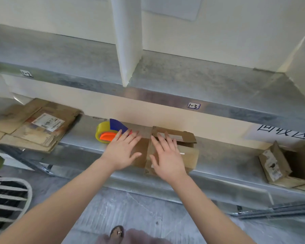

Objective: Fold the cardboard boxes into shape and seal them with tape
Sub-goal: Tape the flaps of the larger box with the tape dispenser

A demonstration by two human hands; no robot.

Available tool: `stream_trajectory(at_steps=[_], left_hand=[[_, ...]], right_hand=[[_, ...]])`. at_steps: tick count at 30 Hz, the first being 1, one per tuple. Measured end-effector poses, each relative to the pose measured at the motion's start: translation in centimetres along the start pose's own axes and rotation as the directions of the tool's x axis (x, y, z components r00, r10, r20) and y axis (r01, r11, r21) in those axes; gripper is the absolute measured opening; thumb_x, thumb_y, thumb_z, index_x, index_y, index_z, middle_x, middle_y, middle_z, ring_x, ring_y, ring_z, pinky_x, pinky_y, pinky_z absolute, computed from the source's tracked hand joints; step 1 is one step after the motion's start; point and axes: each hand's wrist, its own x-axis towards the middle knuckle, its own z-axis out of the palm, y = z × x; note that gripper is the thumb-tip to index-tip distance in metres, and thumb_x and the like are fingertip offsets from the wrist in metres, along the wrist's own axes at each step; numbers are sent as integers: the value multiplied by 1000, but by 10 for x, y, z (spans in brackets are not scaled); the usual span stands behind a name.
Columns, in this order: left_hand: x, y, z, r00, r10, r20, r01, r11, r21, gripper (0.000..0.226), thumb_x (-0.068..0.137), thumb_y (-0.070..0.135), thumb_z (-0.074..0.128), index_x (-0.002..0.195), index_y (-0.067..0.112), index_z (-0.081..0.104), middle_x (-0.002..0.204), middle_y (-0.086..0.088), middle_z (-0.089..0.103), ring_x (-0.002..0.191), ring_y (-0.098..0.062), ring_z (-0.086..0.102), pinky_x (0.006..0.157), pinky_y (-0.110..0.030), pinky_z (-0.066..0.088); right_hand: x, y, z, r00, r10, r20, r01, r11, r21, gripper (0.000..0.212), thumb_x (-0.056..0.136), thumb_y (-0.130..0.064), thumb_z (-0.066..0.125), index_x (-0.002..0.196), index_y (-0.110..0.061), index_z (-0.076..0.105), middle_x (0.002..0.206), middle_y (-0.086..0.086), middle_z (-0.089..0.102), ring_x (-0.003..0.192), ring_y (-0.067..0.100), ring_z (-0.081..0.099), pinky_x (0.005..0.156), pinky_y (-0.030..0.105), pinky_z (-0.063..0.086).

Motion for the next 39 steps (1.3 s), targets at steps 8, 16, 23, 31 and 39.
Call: stream_trajectory(at_steps=[8, 16, 23, 31, 39], left_hand=[[-23, -94, 2, 999, -9, 52, 5, 997, 76, 69, 84, 58, 35, 140, 18, 49, 144, -6, 49, 132, -33, 46, 110, -46, 16], [4, -161, 29, 979, -19, 201, 52, 986, -157, 84, 76, 68, 36, 147, 23, 34, 153, -8, 35, 134, -34, 42, 110, -49, 31], [33, -172, 41, 984, -12, 180, 81, 923, -377, 71, 84, 53, 55, 145, 31, 28, 138, -5, 46, 119, -33, 48, 95, -39, 43], [44, -180, 43, 969, 72, 237, 23, 928, -372, 73, 84, 45, 64, 146, 26, 31, 132, -5, 45, 115, -30, 49, 91, -40, 46], [40, -190, 41, 966, 151, 208, -39, 886, -462, 69, 75, 41, 71, 137, 29, 43, 120, 1, 48, 108, -20, 47, 86, -28, 40]], right_hand=[[45, -78, 34, 996, -82, 32, 80, 995, 61, 63, 94, -41, 41, 153, -23, 26, 159, 3, 26, 148, 27, 16, 121, 42, -3], [71, -90, 95, 956, 260, 136, -275, 955, 110, 69, 92, -41, 41, 154, -21, 20, 158, 6, 27, 148, 26, 16, 120, 36, 1], [79, -81, 109, 865, 452, 219, -488, 860, 151, 67, 98, -34, 44, 156, -24, 11, 162, -2, 12, 150, 18, 3, 119, 29, 9], [92, -68, 115, 803, 484, 346, -541, 837, 83, 71, 100, -36, 44, 156, -20, 4, 163, 0, 6, 150, 20, 3, 120, 28, 4], [94, -54, 123, 769, 445, 459, -470, 880, -65, 72, 99, -39, 43, 156, -21, 4, 164, 2, 3, 150, 23, 0, 122, 34, 7]])
